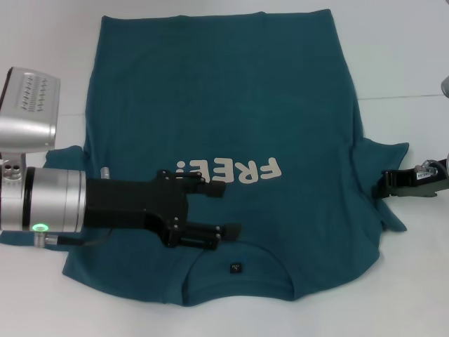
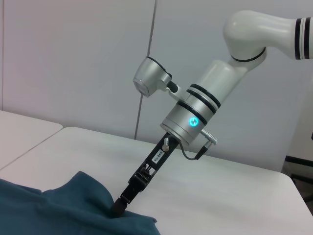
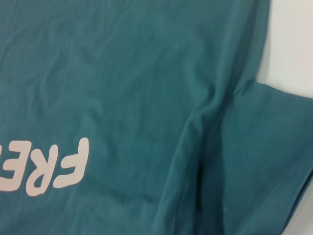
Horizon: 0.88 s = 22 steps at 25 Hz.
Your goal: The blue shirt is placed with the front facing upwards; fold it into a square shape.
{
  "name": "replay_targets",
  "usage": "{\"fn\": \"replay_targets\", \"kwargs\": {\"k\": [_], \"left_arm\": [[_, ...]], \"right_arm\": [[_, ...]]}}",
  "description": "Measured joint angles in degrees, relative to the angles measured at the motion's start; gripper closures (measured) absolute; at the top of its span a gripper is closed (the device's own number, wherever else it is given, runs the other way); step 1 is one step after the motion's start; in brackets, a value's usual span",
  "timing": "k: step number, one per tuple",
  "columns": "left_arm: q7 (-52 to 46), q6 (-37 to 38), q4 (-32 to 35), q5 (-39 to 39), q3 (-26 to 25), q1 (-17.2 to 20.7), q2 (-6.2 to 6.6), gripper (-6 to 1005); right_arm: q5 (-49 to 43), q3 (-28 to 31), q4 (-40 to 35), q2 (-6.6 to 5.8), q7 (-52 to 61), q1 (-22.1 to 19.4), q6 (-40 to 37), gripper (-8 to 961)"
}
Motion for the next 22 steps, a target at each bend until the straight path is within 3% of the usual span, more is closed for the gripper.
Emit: {"fn": "replay_targets", "kwargs": {"k": [7,22], "left_arm": [[0.0,-0.5,0.0,0.0,0.0,0.0,-0.15,172],[0.0,-0.8,-0.1,-0.1,-0.1,0.1,-0.32,171]], "right_arm": [[0.1,0.2,-0.5,0.00,-0.3,0.1,-0.2,918],[2.3,0.2,-4.2,-0.50,-0.9,-0.8,-1.7,919]]}}
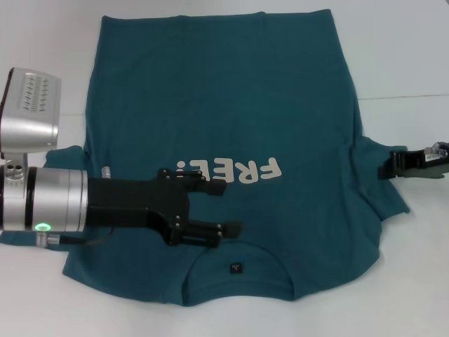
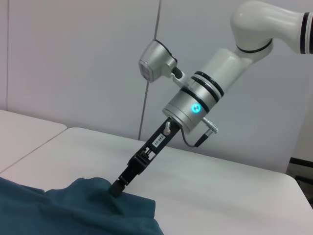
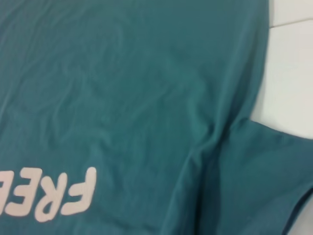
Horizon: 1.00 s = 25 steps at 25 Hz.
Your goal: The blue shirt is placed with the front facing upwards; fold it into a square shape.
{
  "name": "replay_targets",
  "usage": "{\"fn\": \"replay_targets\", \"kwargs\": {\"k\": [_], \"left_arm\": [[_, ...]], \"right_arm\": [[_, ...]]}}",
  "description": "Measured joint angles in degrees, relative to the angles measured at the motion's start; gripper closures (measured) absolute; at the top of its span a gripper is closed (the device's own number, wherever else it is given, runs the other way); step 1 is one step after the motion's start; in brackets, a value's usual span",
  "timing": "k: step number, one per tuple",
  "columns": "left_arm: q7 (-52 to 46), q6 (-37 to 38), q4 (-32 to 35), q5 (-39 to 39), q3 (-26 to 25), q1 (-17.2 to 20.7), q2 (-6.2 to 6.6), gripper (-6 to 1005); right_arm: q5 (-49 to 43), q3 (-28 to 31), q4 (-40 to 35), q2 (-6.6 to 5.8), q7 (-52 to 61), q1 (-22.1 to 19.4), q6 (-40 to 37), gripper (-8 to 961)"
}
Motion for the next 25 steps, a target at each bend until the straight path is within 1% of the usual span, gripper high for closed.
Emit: {"fn": "replay_targets", "kwargs": {"k": [5,7,17,25], "left_arm": [[0.0,-0.4,0.1,0.0,0.0,0.1,-0.03,171],[0.0,-0.5,0.0,0.0,0.0,0.1,-0.03,171],[-0.3,-0.6,-0.2,0.0,0.0,-0.1,-0.08,171],[-0.4,-0.7,-0.2,0.0,0.0,-0.2,-0.42,171]], "right_arm": [[-0.2,0.1,-0.1,-1.34,0.4,-1.1,-1.1,918],[-0.4,-0.2,-0.1,-1.64,0.4,-1.5,-1.5,918],[-2.8,0.2,-1.1,-2.54,0.5,-2.4,-1.7,918],[-2.9,0.1,-2.3,-2.79,0.5,-3.1,-1.2,918]]}}
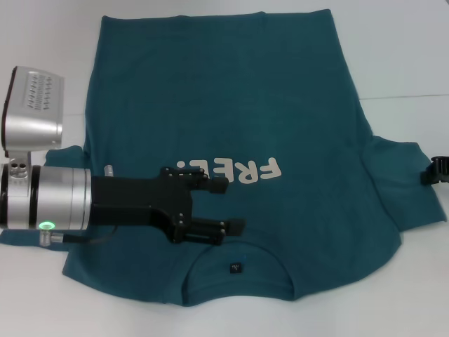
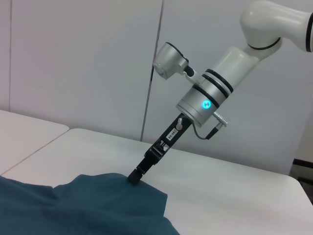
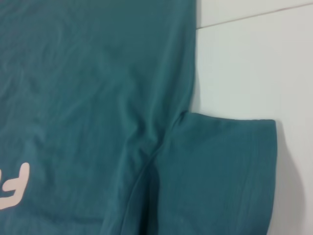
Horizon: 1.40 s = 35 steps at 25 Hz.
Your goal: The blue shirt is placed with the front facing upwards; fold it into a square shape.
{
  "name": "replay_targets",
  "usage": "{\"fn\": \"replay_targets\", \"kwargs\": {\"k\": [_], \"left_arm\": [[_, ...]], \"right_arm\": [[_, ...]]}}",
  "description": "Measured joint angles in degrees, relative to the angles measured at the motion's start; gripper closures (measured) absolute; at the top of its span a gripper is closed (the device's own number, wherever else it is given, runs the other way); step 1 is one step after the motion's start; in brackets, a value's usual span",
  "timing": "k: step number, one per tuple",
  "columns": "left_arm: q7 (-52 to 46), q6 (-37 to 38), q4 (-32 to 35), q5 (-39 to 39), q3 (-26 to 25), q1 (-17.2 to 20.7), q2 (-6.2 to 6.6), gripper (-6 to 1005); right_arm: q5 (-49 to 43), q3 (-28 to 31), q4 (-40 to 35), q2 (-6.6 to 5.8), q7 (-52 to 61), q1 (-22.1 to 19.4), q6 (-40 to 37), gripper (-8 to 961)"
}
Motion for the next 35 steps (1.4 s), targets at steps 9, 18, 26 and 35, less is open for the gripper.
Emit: {"fn": "replay_targets", "kwargs": {"k": [9,18,26,35], "left_arm": [[0.0,-0.1,0.0,0.0,0.0,0.2,-0.12,171],[0.0,-0.5,0.0,0.0,0.0,0.1,-0.25,171],[0.0,-0.6,0.1,0.0,0.0,-0.1,-0.35,171],[0.0,-1.4,0.2,0.0,0.0,-0.2,-0.38,171]], "right_arm": [[-2.2,0.3,-0.1,-0.31,0.1,-0.6,0.9,918],[-3.7,0.2,-0.1,-0.40,0.1,-1.0,3.5,918],[-3.7,-0.2,-0.1,-0.40,0.1,-1.0,5.7,918],[-5.4,-0.3,-0.1,0.01,-0.3,-0.1,8.3,917]]}}
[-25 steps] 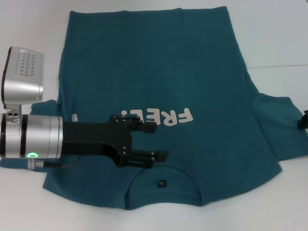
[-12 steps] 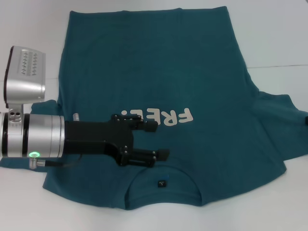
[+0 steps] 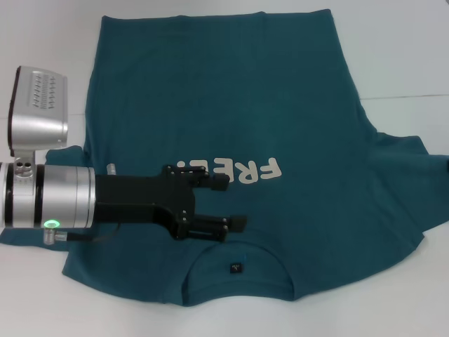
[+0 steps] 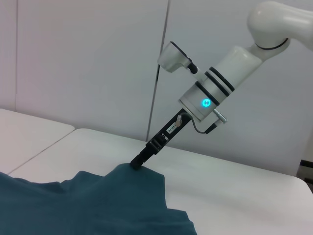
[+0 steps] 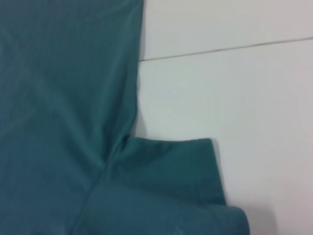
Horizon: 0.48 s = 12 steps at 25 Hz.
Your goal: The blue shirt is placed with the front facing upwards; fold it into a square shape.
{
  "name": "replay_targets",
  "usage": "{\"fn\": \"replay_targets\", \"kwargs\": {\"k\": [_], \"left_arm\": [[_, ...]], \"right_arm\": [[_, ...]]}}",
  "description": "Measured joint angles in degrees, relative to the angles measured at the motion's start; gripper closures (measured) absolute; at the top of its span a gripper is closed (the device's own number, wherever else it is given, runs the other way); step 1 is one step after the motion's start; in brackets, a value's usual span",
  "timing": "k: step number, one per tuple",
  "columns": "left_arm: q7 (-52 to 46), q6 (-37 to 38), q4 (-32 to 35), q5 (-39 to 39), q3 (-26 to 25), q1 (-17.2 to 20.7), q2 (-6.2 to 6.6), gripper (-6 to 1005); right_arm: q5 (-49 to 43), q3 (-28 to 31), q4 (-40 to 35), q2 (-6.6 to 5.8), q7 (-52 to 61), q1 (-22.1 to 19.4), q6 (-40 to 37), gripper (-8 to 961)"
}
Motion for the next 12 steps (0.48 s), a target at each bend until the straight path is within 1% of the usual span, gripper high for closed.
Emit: {"fn": "replay_targets", "kwargs": {"k": [12], "left_arm": [[0.1,-0.1,0.1,0.0,0.0,-0.1,-0.11,172]], "right_arm": [[-0.7,-0.1,0.5,0.23,-0.2,0.7,3.1,917]]}}
